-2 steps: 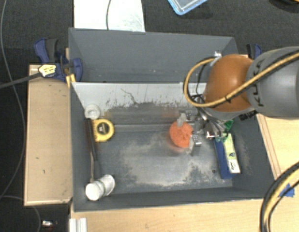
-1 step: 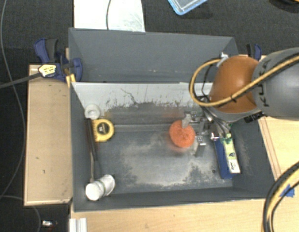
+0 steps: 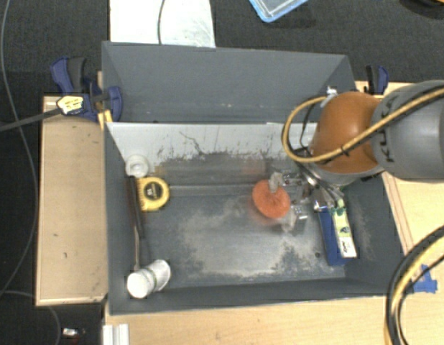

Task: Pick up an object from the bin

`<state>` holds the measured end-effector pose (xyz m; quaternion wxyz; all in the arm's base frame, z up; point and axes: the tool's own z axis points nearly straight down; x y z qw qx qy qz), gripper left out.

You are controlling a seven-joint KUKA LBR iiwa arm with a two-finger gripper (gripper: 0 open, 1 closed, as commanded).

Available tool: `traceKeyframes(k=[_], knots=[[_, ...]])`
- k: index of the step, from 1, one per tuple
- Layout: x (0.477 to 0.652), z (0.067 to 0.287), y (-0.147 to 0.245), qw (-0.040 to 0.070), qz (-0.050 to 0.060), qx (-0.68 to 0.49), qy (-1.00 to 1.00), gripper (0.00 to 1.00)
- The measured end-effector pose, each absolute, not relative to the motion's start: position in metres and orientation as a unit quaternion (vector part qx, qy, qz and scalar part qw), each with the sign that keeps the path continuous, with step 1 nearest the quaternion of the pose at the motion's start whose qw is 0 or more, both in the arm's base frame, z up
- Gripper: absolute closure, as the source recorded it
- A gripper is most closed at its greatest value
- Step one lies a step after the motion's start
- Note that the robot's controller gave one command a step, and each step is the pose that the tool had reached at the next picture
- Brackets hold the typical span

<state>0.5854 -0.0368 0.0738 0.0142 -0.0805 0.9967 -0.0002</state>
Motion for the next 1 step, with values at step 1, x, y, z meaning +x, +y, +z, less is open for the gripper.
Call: traceKeyframes(k=[1], knots=[[0.5874, 0.0765, -0.0344, 0.016, 0.001, -0.026, 1.000, 0.00]])
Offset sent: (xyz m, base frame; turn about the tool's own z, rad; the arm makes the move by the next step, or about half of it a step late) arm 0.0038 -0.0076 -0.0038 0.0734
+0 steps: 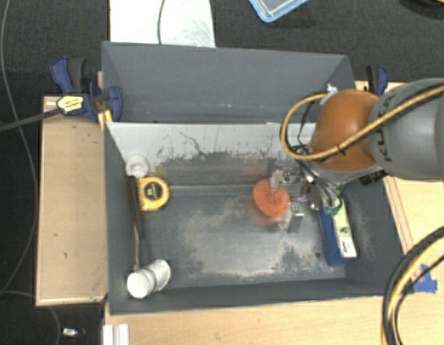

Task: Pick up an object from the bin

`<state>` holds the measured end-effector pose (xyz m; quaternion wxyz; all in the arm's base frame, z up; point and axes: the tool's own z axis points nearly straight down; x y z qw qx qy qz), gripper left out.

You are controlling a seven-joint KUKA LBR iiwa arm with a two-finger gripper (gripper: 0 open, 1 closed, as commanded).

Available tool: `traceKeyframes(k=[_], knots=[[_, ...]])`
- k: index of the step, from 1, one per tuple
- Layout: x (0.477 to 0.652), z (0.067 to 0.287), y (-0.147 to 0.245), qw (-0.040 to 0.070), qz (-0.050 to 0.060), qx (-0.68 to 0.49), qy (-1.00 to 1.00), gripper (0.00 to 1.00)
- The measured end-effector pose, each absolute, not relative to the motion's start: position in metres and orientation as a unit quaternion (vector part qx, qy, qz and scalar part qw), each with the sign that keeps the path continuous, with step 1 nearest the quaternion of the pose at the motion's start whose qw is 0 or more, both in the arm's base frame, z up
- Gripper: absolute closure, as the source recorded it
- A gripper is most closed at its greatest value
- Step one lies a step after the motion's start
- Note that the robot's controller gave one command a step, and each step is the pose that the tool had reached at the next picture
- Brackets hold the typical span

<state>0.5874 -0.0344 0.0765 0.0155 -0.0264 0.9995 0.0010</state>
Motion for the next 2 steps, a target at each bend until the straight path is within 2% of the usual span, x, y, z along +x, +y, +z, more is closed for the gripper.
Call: traceKeyframes(k=[2], knots=[[0.5917, 0.0724, -0.0407, 0.019, 0.000, -0.077, 0.997, 0.00]])
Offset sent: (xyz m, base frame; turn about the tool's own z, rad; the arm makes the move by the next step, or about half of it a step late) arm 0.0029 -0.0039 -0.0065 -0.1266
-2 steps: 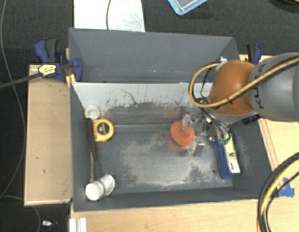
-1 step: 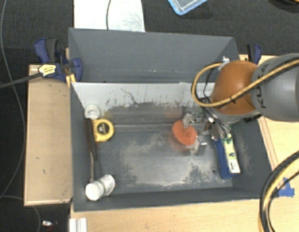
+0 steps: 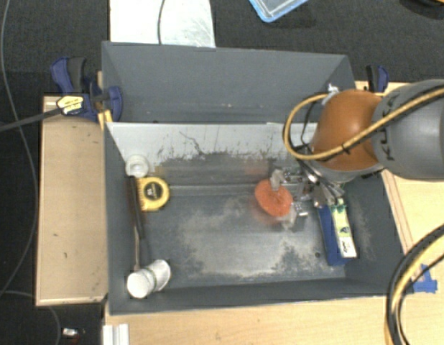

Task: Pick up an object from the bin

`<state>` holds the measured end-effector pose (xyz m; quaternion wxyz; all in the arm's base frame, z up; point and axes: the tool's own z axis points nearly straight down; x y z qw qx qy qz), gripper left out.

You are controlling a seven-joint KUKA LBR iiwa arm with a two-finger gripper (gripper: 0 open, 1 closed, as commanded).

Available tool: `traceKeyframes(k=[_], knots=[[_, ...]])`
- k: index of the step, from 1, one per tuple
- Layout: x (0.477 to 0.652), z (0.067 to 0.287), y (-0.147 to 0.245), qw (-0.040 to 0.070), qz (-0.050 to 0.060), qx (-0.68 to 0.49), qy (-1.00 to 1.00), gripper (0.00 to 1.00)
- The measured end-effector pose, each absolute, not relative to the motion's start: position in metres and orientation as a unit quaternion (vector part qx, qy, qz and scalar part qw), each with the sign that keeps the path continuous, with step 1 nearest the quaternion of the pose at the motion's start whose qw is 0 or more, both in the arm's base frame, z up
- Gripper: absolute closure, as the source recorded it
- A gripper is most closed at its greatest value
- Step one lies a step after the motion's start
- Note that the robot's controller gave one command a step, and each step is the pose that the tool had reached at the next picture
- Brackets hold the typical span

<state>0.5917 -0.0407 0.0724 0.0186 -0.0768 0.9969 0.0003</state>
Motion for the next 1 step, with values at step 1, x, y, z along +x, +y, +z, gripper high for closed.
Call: traceKeyframes(k=[1], knots=[[0.5930, 0.0716, -0.0404, 0.020, 0.002, -0.037, 0.999, 0.00]])
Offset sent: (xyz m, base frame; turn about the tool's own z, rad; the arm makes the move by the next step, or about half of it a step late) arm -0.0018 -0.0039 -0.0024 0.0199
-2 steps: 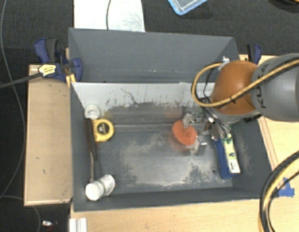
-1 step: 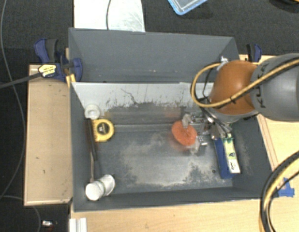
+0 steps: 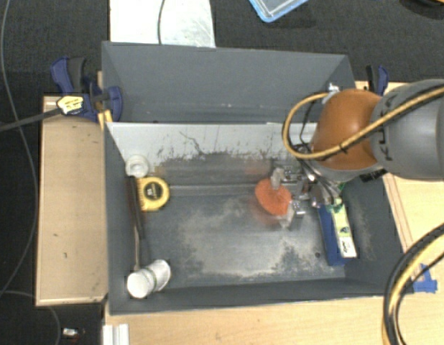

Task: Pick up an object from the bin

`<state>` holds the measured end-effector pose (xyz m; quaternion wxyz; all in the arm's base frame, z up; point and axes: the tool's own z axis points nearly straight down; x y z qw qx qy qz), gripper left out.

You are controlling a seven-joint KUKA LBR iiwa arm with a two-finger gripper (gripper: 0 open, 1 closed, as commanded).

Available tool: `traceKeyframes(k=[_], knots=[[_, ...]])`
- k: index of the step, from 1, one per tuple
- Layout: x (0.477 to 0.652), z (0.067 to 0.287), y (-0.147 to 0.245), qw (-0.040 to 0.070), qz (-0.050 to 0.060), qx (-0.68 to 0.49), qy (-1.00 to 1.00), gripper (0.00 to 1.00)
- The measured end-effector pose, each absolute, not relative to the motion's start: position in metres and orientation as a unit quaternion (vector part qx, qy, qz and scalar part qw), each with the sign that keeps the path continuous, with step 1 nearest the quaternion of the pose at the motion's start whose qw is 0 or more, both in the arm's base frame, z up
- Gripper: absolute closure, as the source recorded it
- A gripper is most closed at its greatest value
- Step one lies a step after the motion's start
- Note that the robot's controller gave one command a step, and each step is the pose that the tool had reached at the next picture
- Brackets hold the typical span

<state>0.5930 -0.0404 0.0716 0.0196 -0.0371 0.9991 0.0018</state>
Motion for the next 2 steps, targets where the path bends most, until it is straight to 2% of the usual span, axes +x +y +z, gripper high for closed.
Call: traceKeyframes(k=[1, 2], knots=[[0.5944, 0.0749, -0.0437, 0.026, 0.001, -0.067, 0.997, 1.00], [0.5944, 0.0749, -0.0437, 0.026, 0.001, -0.067, 0.997, 1.00]])
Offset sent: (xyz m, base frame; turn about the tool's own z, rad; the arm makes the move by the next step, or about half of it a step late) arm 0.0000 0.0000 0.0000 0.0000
